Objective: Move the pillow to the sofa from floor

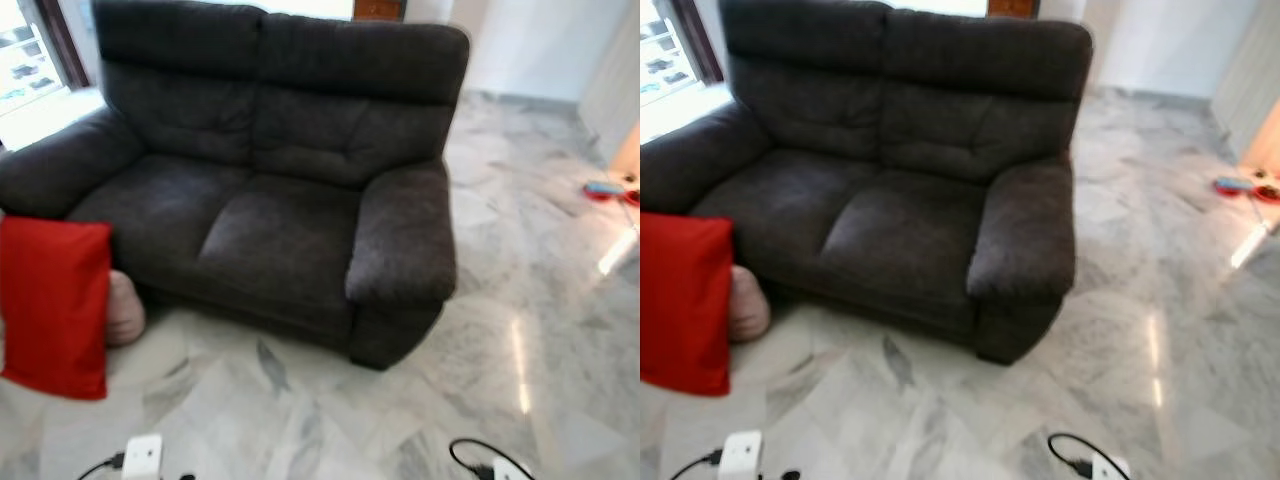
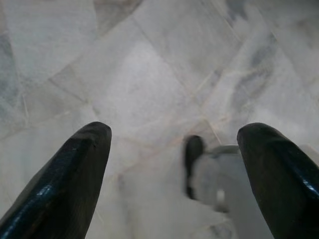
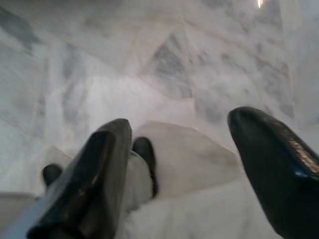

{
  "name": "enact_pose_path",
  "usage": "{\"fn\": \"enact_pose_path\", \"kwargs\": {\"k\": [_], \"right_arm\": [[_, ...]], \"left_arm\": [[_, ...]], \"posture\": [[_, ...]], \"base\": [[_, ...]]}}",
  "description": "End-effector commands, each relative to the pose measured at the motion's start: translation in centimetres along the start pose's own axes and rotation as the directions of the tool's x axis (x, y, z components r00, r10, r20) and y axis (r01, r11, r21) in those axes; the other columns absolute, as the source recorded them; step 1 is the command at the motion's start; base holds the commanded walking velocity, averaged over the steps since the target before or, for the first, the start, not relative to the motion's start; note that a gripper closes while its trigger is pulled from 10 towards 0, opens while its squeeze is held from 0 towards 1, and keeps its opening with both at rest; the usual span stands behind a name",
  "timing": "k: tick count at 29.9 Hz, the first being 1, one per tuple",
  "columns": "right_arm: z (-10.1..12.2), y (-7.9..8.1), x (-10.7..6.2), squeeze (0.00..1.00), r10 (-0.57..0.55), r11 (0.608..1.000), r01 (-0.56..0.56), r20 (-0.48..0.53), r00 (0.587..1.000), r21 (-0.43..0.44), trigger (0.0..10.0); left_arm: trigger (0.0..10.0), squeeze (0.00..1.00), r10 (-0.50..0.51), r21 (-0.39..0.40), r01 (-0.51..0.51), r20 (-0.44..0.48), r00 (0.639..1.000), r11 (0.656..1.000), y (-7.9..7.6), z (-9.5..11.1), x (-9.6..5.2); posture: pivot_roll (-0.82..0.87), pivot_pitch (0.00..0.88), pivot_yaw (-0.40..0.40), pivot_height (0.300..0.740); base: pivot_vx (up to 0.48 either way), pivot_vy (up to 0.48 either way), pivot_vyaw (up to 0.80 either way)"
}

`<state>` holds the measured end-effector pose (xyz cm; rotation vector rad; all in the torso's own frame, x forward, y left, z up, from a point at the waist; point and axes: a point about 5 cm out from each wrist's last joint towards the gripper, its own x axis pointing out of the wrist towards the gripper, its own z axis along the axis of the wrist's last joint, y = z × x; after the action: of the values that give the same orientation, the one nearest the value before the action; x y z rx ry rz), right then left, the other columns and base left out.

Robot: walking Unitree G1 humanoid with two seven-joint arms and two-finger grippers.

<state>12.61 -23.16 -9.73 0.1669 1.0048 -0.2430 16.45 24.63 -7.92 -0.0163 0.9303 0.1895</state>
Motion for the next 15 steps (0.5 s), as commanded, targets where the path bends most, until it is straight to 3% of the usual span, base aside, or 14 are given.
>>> {"fn": "enact_pose_path", "kwargs": {"k": [1, 10, 15], "right_arm": [[0.47, 0.63, 0.18, 0.0, 0.017, 1.0, -0.017, 0.014, 1.0, -0.005, 10.0], [0.41, 0.55, 0.16, 0.0, 0.008, 1.0, -0.008, 0.014, 1.0, 0.012, 10.0], [0.36, 0.57, 0.15, 0.0, 0.017, 1.0, -0.017, 0.009, 1.0, -0.004, 10.0]], "left_arm": [[10.0, 0.0, 0.022, -0.01, -0.022, -0.013, 1.0, 1.0, 0.67, -0.42, -0.16], [10.0, 0.0, 0.02, -0.011, -0.02, -0.013, 1.0, 1.0, 0.6, -0.46, -0.16], [10.0, 0.0, 0.019, -0.01, -0.019, -0.014, 1.0, 1.0, 0.59, -0.52, -0.18]], "posture": [[-0.04, 0.0, -0.039, 0.74], [-0.04, 0.0, -0.036, 0.74], [-0.04, 0.0, -0.035, 0.74]], "base": [[0.0, 0.334, 0.0], [0.0, 0.332, 0.0], [0.0, 0.329, -0.62]]}}
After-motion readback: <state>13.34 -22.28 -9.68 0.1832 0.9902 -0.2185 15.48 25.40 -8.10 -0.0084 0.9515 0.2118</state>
